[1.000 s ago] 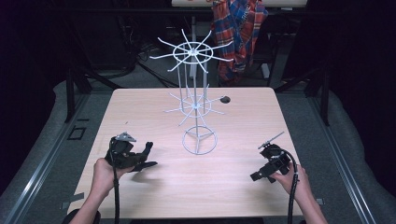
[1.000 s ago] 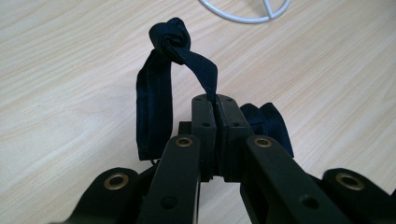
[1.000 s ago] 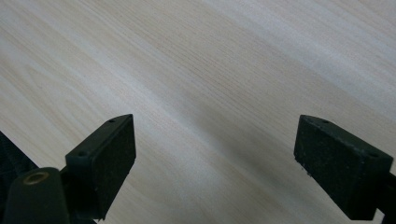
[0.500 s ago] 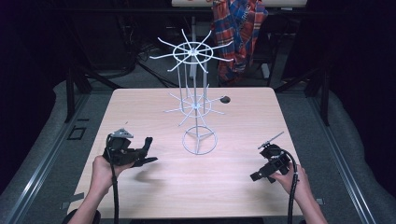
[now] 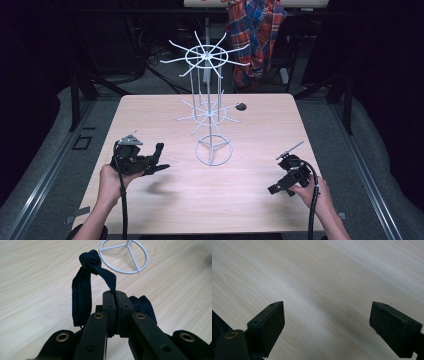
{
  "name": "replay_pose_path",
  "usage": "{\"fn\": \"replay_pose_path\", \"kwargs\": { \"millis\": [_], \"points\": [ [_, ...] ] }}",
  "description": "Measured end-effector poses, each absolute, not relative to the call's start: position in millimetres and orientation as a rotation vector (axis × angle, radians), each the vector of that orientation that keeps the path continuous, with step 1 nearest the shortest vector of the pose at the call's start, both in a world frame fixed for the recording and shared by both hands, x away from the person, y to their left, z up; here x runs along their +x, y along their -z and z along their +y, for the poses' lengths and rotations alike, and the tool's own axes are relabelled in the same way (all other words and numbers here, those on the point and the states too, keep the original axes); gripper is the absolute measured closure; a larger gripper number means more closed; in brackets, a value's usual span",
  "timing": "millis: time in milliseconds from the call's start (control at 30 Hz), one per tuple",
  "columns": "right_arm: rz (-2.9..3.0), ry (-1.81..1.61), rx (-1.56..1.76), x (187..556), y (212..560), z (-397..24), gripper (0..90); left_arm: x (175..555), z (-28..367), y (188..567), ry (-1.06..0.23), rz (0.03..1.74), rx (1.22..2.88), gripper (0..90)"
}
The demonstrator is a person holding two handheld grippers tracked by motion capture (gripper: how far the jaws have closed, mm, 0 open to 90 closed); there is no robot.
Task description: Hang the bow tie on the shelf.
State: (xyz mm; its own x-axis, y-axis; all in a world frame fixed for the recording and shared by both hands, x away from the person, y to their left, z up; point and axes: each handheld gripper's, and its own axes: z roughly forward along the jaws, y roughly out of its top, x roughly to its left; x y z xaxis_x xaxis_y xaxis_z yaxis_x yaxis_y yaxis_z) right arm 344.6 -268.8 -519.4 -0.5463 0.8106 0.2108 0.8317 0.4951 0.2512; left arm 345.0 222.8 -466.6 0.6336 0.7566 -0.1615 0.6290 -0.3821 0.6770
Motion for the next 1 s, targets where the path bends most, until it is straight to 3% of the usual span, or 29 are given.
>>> {"fn": "replay_pose_path", "kwargs": {
  "millis": [1000],
  "points": [
    [-2.646,0.523,-1.499,345,518,-270,12.8,370,213,428,-0.286,0.992,1.978,87.6]
  ]
}}
